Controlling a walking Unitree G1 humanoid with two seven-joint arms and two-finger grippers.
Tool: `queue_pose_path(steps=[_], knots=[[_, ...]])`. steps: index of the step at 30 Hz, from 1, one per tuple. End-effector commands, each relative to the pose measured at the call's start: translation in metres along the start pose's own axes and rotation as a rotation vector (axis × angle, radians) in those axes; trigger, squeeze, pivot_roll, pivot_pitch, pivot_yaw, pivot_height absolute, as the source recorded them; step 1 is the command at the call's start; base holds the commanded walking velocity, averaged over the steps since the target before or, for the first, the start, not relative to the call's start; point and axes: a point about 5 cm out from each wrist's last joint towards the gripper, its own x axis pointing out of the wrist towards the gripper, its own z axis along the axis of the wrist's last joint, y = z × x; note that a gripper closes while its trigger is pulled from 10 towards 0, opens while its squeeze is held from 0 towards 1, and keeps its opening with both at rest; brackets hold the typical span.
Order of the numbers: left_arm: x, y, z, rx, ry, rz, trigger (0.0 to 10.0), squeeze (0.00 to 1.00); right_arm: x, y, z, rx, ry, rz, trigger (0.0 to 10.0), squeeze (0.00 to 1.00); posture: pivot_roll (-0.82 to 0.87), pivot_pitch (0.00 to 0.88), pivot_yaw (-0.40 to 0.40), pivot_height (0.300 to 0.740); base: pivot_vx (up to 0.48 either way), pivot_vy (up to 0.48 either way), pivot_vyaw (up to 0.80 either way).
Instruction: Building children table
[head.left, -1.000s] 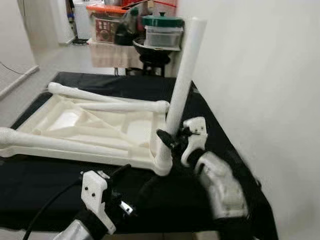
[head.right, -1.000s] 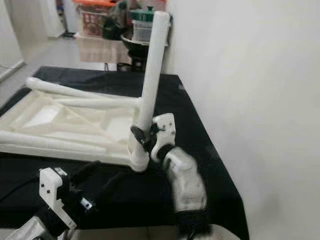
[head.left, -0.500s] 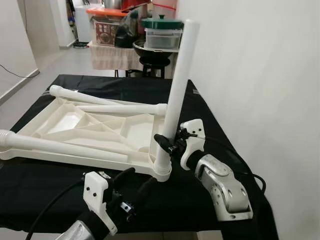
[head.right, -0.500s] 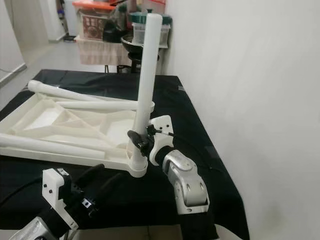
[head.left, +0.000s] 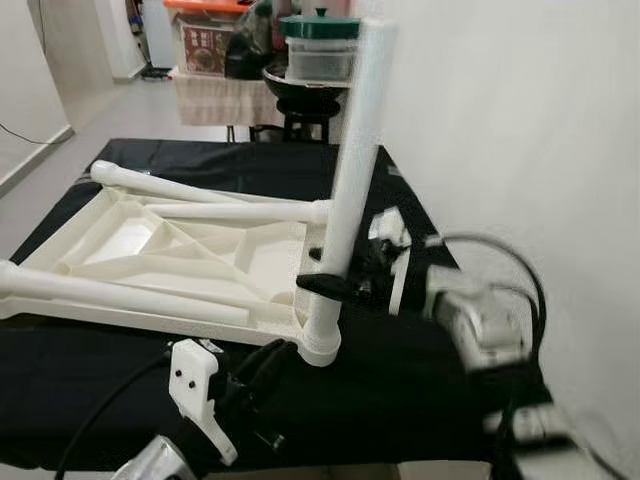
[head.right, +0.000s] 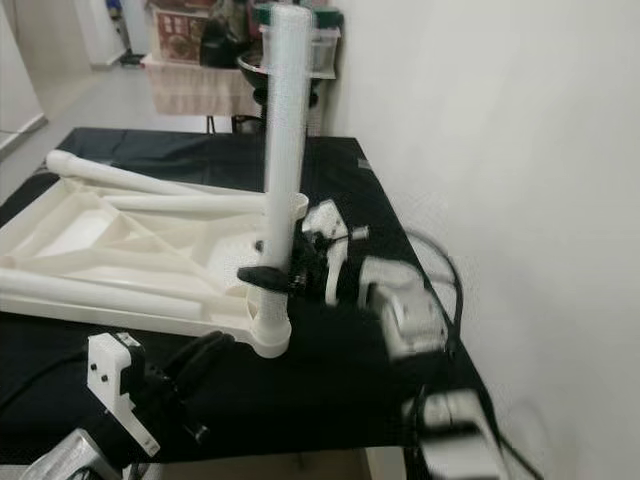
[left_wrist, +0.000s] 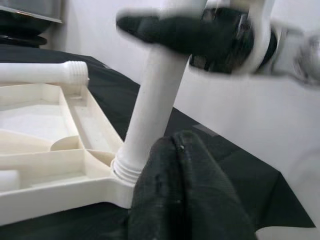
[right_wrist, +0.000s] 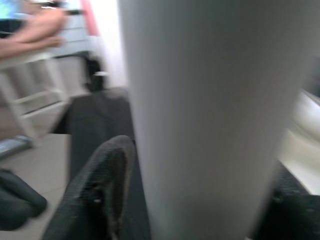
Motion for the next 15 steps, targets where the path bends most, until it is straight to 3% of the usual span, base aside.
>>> queue_pose_path(steps=[1, 10, 11, 12, 13, 15], knots=[[0.000, 0.001, -0.004, -0.003, 0.010, 0.015, 0.0, 0.00, 0.001, 0.000, -0.006, 0.032, 0.000, 0.060, 10.0, 1.00, 0.05, 0.000, -0.120, 0.740, 0.000, 0.000, 0.00], [0.000, 0.001, -0.004, -0.005, 0.008, 0.017, 0.0, 0.00, 0.007, -0.003, -0.008, 0.012, 0.033, 0.066, 10.0, 1.00, 0.05, 0.000, -0.119, 0.740, 0.000, 0.000, 0.00], [0.000, 0.001, -0.004, -0.006, 0.008, 0.016, 0.0, 0.00, 0.007, -0.005, -0.009, 0.018, 0.048, 0.089, 10.0, 0.29, 0.05, 0.000, -0.117, 0.740, 0.000, 0.000, 0.00], [0.000, 0.001, -0.004, -0.006, 0.008, 0.016, 0.0, 0.00, 0.007, -0.005, -0.009, 0.018, 0.048, 0.089, 10.0, 0.29, 0.05, 0.000, -0.117, 0.740, 0.000, 0.000, 0.00], [0.001, 0.001, -0.004, -0.008, 0.008, 0.015, 0.0, 0.00, 0.007, -0.008, -0.010, 0.027, 0.054, 0.094, 10.0, 0.00, 0.06, 0.000, -0.120, 0.740, 0.000, 0.000, 0.00], [0.001, 0.001, -0.004, -0.009, 0.007, 0.015, 0.0, 0.00, 0.007, -0.011, -0.010, 0.035, 0.054, 0.105, 10.0, 0.00, 0.06, 0.000, -0.120, 0.740, 0.000, 0.000, 0.00]])
